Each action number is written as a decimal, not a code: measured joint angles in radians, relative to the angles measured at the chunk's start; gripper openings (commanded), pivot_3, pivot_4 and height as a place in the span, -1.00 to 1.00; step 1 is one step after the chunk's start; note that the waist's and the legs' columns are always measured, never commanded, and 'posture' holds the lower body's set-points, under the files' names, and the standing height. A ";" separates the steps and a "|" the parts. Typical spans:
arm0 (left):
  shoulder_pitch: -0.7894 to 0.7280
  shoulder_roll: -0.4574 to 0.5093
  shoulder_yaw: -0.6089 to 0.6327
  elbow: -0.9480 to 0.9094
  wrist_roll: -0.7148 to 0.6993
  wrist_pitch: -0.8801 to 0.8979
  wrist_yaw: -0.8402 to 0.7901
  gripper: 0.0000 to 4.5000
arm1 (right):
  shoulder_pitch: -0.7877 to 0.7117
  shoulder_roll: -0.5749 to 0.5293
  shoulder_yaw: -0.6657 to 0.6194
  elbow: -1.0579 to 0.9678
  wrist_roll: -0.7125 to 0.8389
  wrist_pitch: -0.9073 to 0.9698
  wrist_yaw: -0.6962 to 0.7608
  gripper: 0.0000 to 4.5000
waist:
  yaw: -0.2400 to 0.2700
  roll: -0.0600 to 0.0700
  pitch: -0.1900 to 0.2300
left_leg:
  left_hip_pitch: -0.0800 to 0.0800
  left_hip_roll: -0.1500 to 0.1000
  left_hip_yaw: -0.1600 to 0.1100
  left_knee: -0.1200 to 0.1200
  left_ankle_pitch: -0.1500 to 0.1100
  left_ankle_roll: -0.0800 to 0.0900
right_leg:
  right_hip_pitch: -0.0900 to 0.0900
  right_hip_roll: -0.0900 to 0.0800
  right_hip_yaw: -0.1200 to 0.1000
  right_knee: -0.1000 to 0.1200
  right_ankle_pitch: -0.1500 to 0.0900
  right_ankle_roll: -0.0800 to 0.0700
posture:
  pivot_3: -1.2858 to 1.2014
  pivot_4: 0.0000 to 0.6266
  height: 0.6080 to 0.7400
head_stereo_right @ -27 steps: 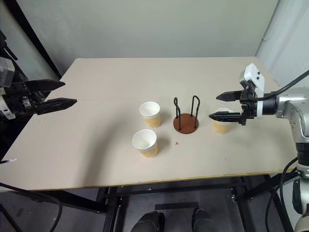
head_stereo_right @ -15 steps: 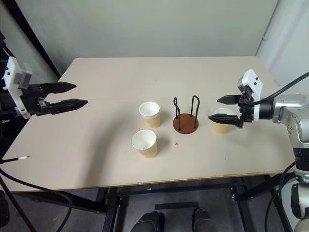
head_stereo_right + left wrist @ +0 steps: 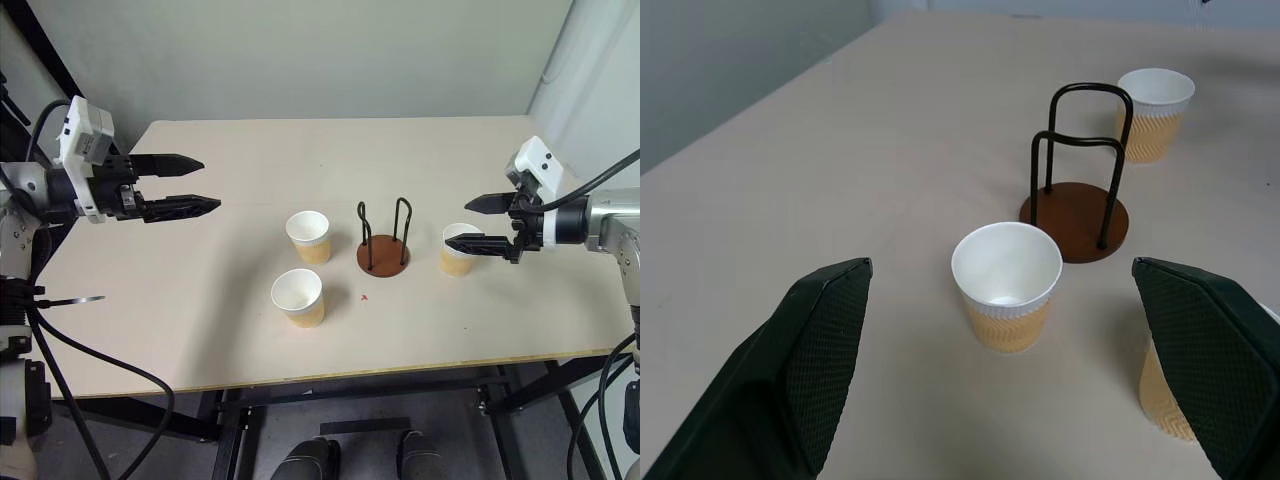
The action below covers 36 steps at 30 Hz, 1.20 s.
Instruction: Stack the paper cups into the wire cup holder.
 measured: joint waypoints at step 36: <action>0.163 0.084 0.063 -0.197 -0.063 0.064 -0.054 0.98 | -0.278 0.331 0.249 0.549 -0.366 -0.373 0.048 1.00 | -0.006 0.000 0.000 | 0.000 0.000 -0.001 0.000 0.000 0.001 | -0.002 -0.001 -0.001 0.004 0.001 -0.004 | 0.03 -0.52 1.00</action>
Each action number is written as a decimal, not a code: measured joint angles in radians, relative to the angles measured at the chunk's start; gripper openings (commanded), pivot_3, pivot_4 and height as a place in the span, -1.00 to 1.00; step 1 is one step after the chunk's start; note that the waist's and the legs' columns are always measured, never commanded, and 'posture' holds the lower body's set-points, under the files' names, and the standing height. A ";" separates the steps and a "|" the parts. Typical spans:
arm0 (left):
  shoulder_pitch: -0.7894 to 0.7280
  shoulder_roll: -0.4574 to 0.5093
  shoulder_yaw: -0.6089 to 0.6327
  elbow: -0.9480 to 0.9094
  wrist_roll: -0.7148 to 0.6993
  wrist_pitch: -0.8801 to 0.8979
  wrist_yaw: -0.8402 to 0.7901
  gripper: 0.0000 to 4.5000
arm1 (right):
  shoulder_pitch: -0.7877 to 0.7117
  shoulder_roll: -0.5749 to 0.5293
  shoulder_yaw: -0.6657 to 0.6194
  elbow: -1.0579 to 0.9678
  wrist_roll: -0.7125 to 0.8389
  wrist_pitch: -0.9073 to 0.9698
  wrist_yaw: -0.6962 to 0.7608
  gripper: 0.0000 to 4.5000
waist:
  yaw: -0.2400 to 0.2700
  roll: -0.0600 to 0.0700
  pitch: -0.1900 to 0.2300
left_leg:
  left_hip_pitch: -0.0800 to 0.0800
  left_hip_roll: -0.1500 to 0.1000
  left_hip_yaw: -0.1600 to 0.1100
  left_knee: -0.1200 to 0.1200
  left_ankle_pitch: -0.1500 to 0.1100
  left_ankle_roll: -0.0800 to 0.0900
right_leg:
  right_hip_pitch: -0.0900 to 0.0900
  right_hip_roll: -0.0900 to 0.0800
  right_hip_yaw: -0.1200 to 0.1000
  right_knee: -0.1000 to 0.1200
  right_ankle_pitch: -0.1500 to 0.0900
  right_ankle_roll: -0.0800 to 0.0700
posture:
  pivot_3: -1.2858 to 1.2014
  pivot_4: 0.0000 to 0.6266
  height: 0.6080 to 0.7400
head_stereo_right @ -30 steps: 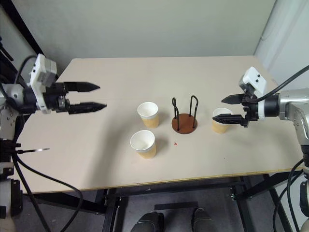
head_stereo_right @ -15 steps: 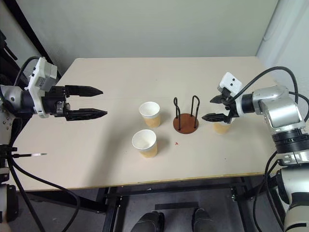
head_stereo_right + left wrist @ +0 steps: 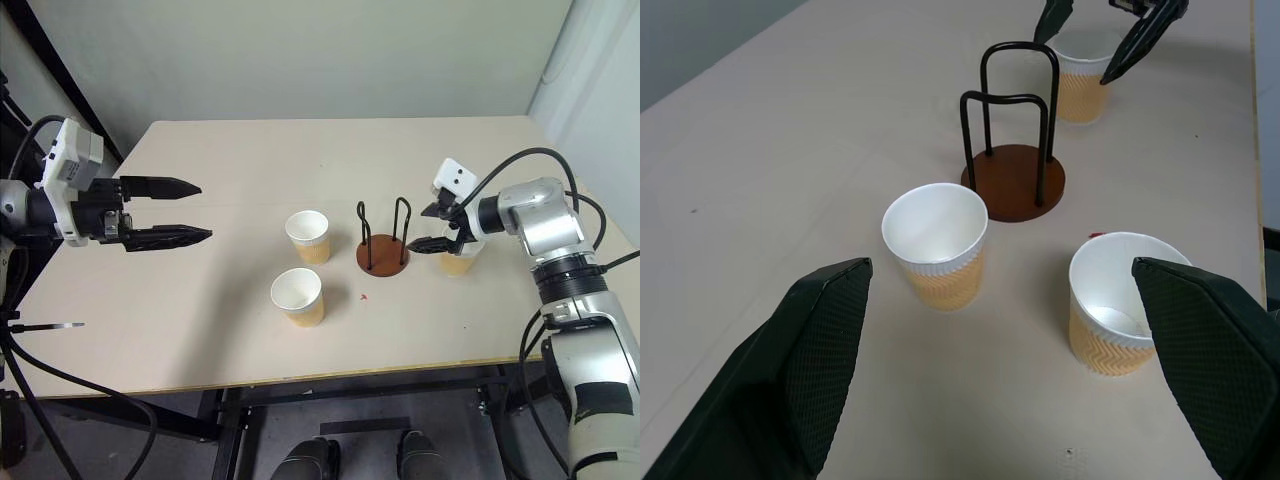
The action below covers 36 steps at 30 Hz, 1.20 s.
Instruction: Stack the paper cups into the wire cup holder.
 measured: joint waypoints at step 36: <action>0.117 0.021 0.002 -0.151 -0.051 0.075 0.013 1.00 | 0.047 0.027 -0.035 -0.078 0.004 0.091 0.063 -0.99 | 0.000 0.000 0.000 | -0.001 0.000 0.000 0.000 -0.004 -0.006 | -0.001 0.000 -0.001 0.000 -0.003 -0.006 | 0.03 -0.52 1.00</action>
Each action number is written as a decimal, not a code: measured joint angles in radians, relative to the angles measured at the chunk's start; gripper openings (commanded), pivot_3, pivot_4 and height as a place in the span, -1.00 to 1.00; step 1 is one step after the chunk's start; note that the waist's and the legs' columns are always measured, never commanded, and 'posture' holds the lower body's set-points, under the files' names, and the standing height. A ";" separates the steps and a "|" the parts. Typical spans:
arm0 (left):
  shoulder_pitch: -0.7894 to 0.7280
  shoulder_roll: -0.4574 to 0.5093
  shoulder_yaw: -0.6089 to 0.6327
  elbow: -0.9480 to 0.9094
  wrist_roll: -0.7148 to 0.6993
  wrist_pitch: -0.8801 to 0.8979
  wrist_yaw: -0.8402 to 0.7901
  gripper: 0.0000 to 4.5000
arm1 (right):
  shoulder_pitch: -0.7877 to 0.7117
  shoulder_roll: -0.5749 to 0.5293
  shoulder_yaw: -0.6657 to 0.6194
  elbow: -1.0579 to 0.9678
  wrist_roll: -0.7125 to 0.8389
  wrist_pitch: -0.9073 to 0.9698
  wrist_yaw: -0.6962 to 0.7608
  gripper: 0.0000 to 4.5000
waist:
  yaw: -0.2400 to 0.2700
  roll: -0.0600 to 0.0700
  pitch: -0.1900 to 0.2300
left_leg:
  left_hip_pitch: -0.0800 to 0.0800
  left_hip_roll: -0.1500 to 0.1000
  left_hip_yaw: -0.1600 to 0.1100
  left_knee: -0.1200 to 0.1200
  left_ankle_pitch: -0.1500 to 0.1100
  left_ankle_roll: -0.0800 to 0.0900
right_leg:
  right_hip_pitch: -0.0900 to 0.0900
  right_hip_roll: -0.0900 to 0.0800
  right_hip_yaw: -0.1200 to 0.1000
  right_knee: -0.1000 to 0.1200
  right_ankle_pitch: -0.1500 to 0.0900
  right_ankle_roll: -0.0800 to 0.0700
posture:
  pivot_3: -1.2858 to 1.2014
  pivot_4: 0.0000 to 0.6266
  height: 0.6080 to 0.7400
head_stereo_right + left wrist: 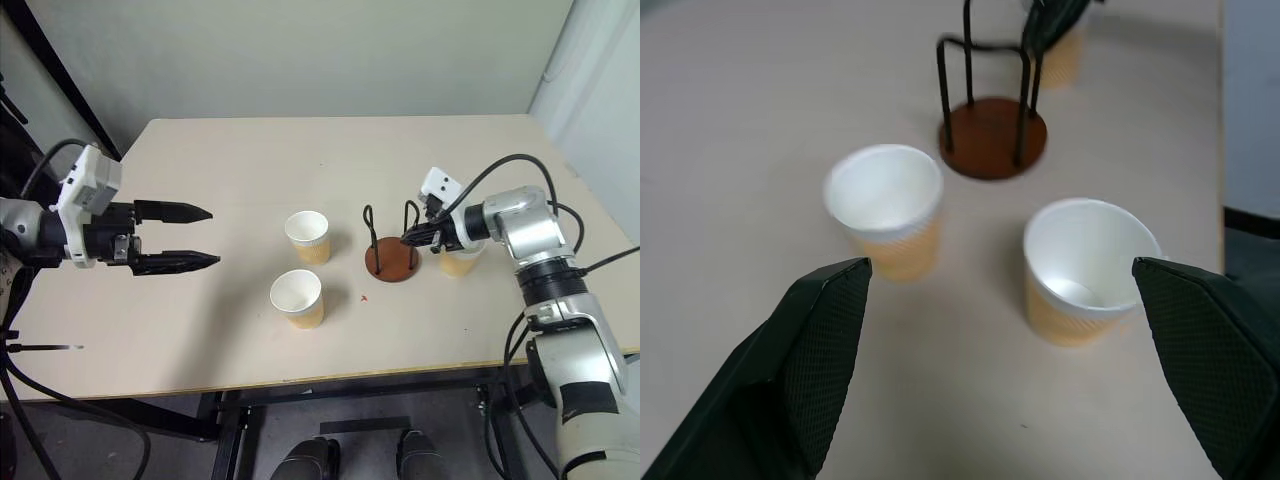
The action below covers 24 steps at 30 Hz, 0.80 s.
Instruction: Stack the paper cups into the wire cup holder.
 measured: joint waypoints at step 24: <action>-0.061 0.058 -0.048 -0.090 -0.022 0.008 -0.065 1.00 | 0.100 0.003 0.042 -0.289 0.118 0.134 -0.042 -0.99 | -0.006 0.000 0.000 | 0.002 0.000 0.000 0.001 0.003 0.002 | -0.001 0.001 0.001 0.007 0.000 0.000 | 0.03 -0.52 1.00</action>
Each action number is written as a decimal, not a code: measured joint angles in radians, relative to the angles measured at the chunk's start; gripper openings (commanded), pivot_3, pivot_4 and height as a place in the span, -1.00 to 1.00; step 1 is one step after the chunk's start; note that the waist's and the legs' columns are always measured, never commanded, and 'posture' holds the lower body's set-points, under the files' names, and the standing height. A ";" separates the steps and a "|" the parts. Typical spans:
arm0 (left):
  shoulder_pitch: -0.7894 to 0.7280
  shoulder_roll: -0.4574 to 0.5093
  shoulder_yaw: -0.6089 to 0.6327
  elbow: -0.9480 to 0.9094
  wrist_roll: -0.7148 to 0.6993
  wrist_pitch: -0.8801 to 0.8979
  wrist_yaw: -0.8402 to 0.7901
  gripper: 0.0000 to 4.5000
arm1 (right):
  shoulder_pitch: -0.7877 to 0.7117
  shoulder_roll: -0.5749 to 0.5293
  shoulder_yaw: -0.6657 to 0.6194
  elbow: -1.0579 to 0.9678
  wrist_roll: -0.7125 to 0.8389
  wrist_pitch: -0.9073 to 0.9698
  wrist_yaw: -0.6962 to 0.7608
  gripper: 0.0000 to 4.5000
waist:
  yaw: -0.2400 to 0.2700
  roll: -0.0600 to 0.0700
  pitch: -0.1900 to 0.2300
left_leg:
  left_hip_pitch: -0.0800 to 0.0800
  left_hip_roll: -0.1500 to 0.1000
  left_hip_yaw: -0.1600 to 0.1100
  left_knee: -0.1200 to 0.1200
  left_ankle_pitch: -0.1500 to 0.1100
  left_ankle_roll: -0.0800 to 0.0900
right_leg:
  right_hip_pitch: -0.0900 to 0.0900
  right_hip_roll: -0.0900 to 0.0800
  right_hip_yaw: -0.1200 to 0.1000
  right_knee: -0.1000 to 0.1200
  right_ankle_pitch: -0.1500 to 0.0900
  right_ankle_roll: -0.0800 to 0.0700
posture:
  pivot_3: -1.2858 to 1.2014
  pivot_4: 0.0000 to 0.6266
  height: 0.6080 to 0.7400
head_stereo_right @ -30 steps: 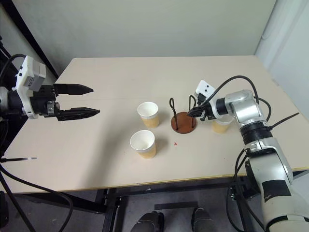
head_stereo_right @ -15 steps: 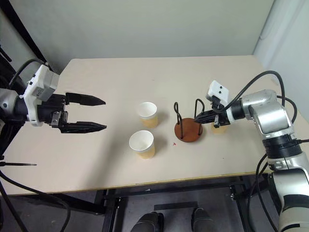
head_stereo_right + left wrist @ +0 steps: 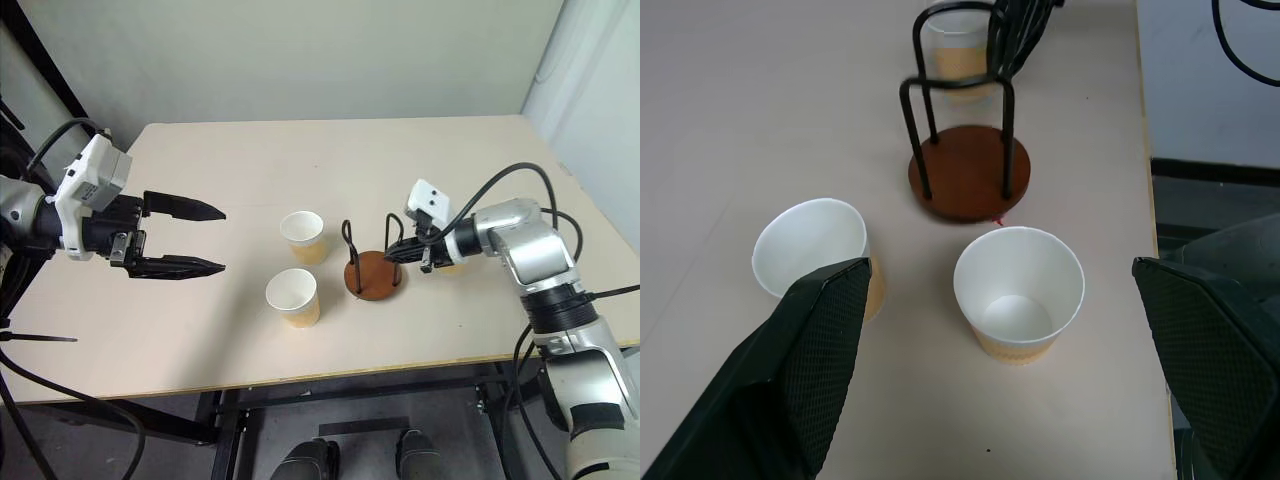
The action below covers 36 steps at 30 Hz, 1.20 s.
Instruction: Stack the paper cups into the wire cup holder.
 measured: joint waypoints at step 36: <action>0.033 0.004 0.020 -0.022 -0.017 -0.008 0.032 1.00 | -0.007 -0.024 0.060 0.027 -0.111 -0.083 0.043 0.96 | 0.001 0.000 0.000 | -0.001 0.000 0.000 0.000 -0.002 -0.002 | 0.000 0.000 0.000 0.000 -0.002 -0.003 | 0.03 -0.52 1.00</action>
